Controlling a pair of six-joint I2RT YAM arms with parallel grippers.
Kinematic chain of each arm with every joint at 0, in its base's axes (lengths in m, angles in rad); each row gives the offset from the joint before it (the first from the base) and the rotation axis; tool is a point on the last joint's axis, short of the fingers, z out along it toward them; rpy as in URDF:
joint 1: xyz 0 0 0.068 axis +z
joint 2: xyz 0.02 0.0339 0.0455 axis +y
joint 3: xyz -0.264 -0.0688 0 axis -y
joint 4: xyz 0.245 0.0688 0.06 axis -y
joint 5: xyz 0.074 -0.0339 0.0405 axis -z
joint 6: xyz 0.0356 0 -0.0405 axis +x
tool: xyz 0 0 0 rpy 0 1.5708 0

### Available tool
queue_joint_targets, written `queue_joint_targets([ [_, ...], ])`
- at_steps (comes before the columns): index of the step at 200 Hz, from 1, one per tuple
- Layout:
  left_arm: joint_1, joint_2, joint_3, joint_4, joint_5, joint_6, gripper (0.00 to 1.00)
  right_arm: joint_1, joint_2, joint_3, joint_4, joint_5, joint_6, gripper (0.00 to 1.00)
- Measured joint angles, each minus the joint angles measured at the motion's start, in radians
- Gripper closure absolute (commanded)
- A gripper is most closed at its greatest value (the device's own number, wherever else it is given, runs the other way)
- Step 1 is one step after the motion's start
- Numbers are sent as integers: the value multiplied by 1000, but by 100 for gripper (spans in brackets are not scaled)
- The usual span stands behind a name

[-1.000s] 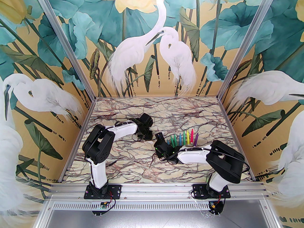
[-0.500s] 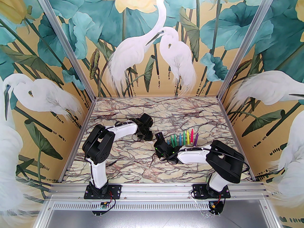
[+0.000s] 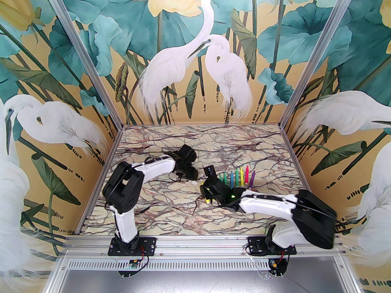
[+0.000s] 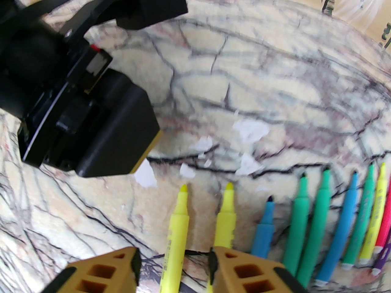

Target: Open the pen caps

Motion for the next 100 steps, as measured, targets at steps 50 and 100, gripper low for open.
queue_joint_targets([
  [50,8,-203,-78,61,-37,31,33,-51,-211,-37,-28,38,-65,34],
  [100,143,-465,-257,177,-78,68,8,-195,-369,-57,-41,21,-138,28],
])
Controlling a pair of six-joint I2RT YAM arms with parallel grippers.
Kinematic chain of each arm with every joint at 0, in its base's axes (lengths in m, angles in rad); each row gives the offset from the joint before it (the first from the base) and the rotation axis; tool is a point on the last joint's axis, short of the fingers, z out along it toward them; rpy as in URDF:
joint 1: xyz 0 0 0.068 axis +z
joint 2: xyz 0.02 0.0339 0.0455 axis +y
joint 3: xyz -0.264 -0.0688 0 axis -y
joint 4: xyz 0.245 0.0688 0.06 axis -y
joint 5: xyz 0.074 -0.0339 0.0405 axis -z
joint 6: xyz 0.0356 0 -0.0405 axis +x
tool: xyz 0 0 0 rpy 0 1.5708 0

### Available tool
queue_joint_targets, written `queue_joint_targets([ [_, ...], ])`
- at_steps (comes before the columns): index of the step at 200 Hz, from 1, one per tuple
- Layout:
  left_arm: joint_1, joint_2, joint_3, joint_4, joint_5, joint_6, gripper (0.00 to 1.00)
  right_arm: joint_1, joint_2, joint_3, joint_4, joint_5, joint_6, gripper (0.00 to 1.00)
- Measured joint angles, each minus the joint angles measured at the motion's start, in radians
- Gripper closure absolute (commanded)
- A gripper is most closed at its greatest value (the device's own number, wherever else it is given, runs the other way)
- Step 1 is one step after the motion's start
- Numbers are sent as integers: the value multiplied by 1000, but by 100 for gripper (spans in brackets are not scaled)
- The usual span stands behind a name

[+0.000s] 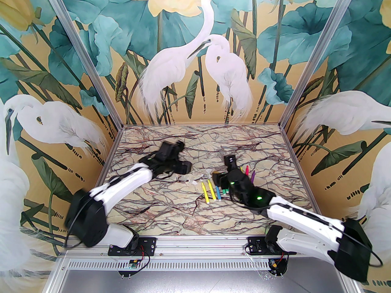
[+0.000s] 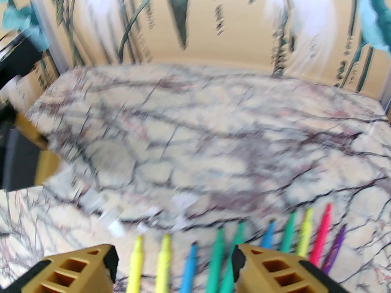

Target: Open the pen caps

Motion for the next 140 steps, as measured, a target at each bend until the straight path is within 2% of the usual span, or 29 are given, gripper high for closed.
queue_joint_targets([
  [25,84,-121,-80,58,-18,5,3,-71,-37,0,-16,-32,-44,25],
  [51,117,-183,-112,98,-61,18,1,-144,-54,6,-41,-62,-98,19],
  [56,121,-190,-118,106,-75,20,1,-159,-57,8,-45,-68,-104,13],
  [106,231,-210,-236,231,-219,43,1,-340,-62,34,-24,-88,-196,4],
  [140,294,-208,-344,337,-274,61,1,-480,-14,10,104,-74,-241,1],
])
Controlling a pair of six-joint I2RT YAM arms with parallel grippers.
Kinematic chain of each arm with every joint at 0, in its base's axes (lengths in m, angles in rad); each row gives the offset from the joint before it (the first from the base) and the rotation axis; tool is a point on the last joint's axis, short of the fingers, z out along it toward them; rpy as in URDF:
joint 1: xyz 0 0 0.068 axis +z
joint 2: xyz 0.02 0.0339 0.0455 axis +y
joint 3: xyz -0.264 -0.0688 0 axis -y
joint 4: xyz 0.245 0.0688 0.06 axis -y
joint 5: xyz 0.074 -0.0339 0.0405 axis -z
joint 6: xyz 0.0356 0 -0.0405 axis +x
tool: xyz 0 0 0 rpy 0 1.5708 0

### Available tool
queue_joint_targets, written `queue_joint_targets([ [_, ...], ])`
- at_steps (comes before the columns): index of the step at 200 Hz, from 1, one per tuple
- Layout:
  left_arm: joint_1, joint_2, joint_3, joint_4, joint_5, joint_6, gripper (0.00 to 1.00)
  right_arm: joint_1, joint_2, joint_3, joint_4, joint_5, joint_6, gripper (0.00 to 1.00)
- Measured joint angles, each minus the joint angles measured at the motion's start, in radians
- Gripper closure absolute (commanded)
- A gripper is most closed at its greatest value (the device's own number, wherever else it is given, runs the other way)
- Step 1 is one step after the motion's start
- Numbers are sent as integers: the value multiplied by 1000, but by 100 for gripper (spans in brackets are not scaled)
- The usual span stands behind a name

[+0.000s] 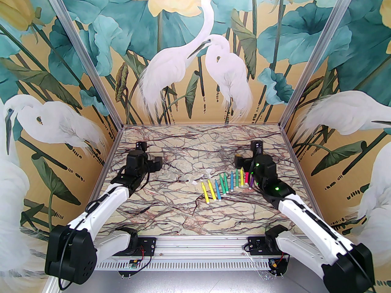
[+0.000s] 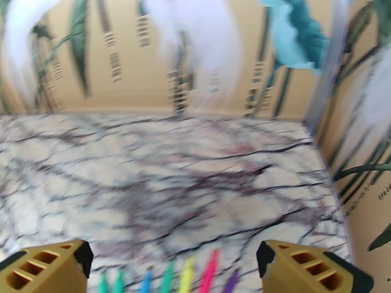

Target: Open the pen caps

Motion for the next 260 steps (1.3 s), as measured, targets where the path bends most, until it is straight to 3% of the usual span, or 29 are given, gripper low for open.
queue_joint_targets([
  [69,106,51,-161,320,-39,3,0,-227,224,-160,373,-36,-26,0],
  [114,136,169,-282,617,-9,4,1,-249,315,-190,529,-80,-63,0],
  [183,137,222,-270,805,19,43,0,-286,481,-221,722,-152,-81,1],
  [210,137,359,-329,1070,42,72,0,-286,556,-262,811,-186,-88,1],
  [260,158,415,-282,1049,61,78,0,-324,561,-262,837,-217,-76,1],
])
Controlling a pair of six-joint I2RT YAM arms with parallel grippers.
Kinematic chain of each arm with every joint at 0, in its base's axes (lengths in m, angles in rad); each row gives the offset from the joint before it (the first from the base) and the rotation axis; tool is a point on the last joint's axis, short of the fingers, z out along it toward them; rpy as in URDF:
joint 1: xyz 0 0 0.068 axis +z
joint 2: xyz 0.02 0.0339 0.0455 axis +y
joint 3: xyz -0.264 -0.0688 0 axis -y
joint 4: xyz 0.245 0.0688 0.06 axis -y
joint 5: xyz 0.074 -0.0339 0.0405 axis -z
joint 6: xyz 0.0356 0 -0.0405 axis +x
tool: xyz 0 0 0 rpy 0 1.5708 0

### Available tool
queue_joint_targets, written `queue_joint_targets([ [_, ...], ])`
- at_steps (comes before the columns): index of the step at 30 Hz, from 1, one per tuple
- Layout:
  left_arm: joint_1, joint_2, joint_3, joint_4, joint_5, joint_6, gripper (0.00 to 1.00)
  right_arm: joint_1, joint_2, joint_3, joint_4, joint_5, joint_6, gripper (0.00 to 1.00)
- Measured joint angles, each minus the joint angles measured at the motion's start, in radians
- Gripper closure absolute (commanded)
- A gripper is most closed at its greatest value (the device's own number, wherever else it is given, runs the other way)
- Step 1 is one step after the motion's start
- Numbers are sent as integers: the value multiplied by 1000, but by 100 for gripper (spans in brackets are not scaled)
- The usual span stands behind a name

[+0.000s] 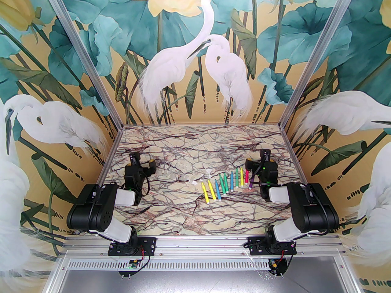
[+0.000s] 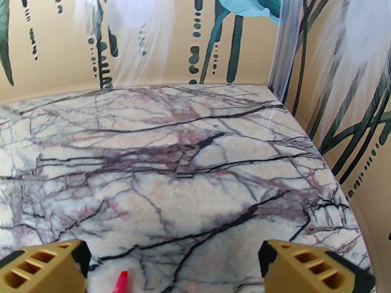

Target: Open the pen caps

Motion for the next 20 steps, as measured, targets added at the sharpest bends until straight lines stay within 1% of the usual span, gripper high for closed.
queue_joint_targets([
  [20,6,0,8,-2,7,0,0,-9,0,6,1,-25,8,1],
])
